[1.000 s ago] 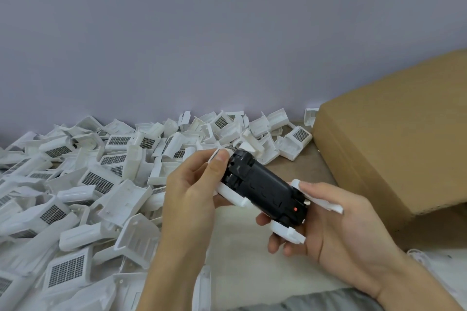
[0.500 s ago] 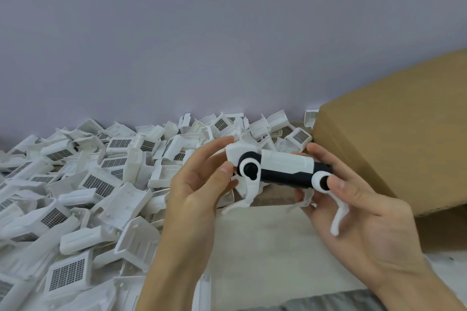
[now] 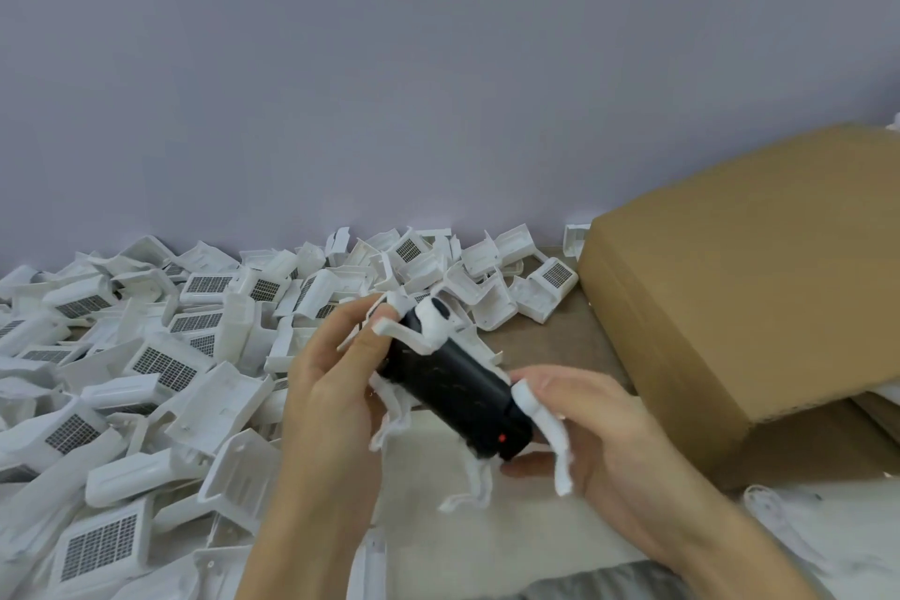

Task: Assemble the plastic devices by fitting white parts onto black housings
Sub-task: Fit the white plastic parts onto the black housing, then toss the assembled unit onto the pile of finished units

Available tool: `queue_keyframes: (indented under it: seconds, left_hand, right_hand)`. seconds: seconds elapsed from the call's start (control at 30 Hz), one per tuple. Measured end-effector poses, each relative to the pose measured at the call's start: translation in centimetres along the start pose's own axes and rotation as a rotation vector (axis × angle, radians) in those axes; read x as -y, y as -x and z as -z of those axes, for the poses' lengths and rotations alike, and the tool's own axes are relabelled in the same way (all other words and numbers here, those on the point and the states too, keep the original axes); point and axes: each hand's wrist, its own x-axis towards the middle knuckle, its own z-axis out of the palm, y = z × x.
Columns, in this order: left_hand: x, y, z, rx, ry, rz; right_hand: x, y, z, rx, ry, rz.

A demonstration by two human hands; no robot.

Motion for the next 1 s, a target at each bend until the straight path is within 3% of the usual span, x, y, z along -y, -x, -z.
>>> queue_keyframes:
  seconds: [0.1, 0.2, 0.3, 0.47, 0.6, 0.7, 0.8, 0.87, 1.0]
  left_hand:
    - [-0.1, 0.0, 0.0, -0.052, -0.025, 0.011]
    - [-0.2, 0.0, -0.1, -0.118, -0.086, -0.003]
    - [-0.2, -0.2, 0.4, -0.18, -0.085, 0.007]
    - [0.2, -0.5, 0.0, -0.29, -0.08, -0.042]
    - [0.2, -0.7, -1.2, -0.339, -0.027, 0.054]
    - [-0.4, -1.0, -1.5, -0.307, -0.029, 0.097]
    - [-0.8, -1.0, -1.6, -0.276, -0.016, 0.139]
    - [-0.9, -0.8, -1.7, -0.239, -0.028, 0.127]
    - [-0.9, -0.2, -1.5, -0.149, -0.065, 0.057]
  right_hand:
    - [1.0, 0.3, -0.5, 0.075, 0.154, -0.11]
    - [3.3, 0.0, -1.2, 0.255, 0.364, -0.223]
    - [4.8, -1.2, -2.2, 0.34, 0.543, -0.206]
    - [3.4, -2.1, -1.8, 0.321, 0.405, -0.171]
    - [4.3, -1.8, -0.5, 0.37, 0.307, -0.139]
    - [7.3, -1.7, -0.4, 0.095, 0.179, 0.076]
    - [11.5, -1.0, 0.8, -0.171, -0.267, 0.517]
    - [12.7, 0.0, 2.3, -0.306, -0.375, 0.706]
    - [10.9, -0.3, 2.3, -0.534, -0.106, 0.521]
